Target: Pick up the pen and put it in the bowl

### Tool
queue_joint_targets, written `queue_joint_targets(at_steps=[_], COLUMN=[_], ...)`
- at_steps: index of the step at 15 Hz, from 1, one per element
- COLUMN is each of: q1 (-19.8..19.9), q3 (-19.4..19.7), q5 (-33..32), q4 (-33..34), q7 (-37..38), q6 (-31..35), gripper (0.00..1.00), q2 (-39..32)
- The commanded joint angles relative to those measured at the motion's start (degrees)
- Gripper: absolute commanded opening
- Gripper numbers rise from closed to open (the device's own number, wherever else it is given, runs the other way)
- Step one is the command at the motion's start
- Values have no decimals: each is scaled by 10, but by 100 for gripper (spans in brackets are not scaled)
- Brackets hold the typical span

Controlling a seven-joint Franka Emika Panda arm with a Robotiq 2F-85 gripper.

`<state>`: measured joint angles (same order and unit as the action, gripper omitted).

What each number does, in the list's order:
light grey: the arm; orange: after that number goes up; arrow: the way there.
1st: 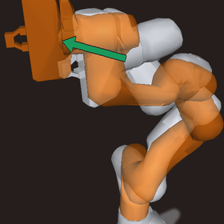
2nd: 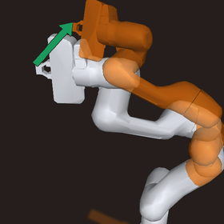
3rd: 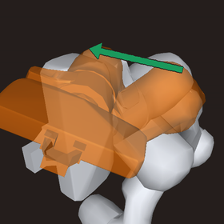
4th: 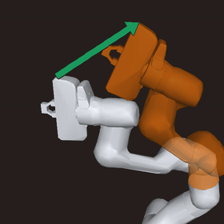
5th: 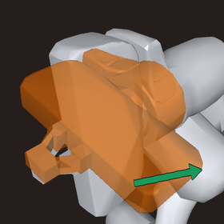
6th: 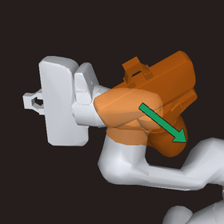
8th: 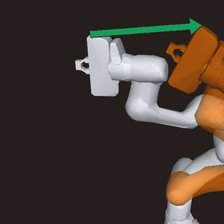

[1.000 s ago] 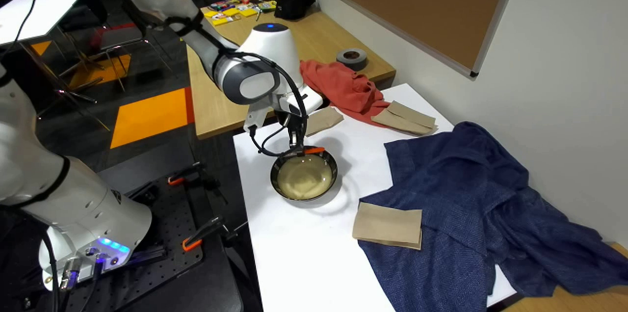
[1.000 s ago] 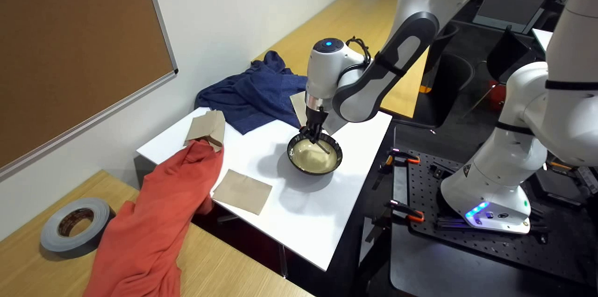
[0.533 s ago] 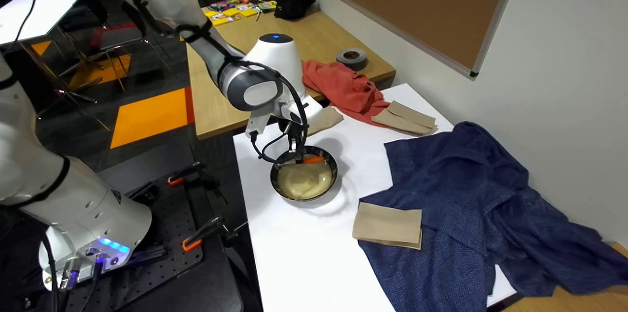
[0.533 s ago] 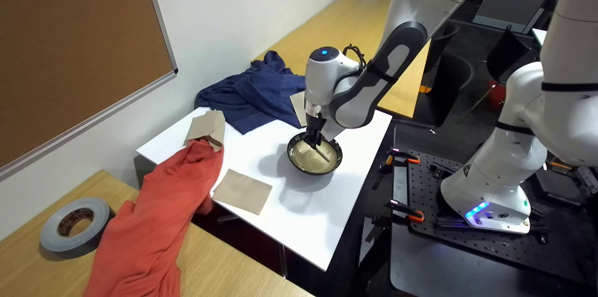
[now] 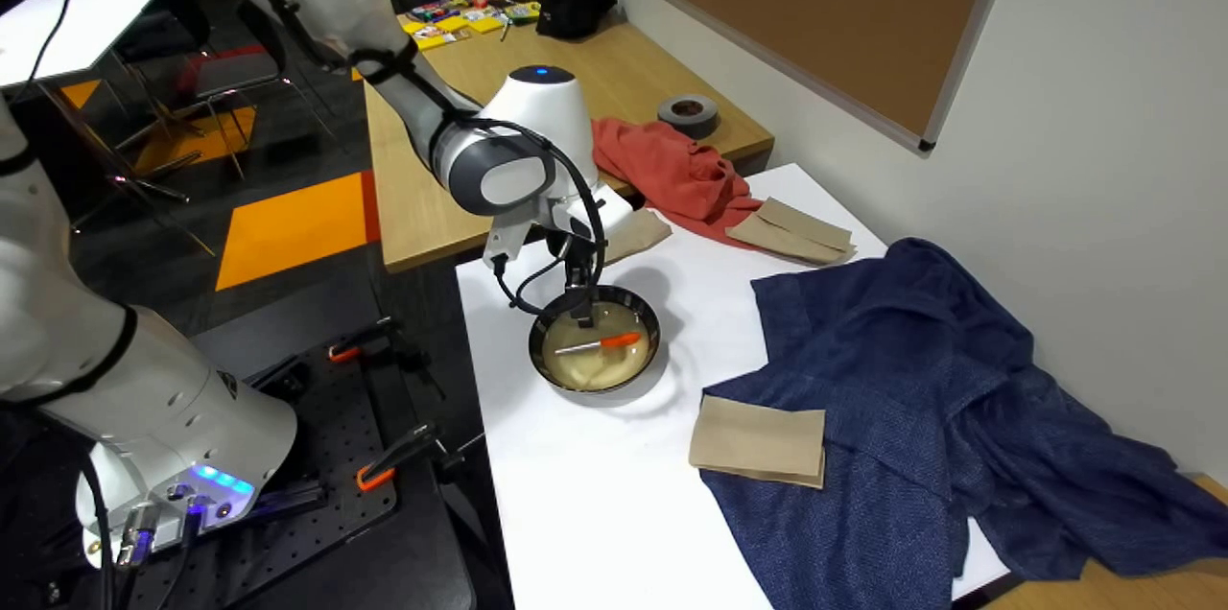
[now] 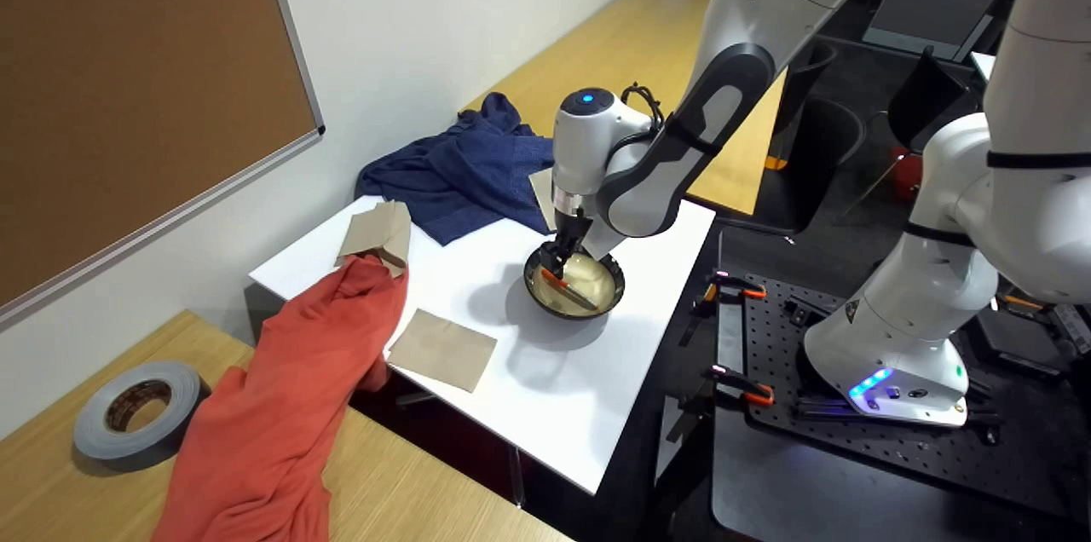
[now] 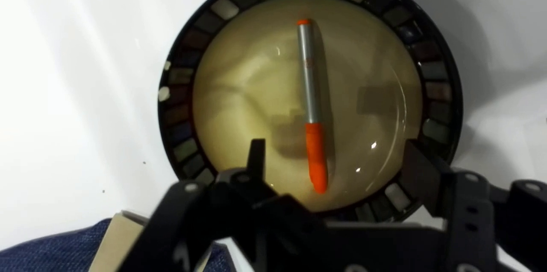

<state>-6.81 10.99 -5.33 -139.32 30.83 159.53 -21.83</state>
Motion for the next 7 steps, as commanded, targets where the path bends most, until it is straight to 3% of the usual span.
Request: queue_joint_targets(at_steps=[1,7], q1=[-13,-18], q3=[7,6], q5=[9,6], q4=[0,1], q7=[3,-5], q6=[-9,-1], gripper=[100,100], q2=[7,-1])
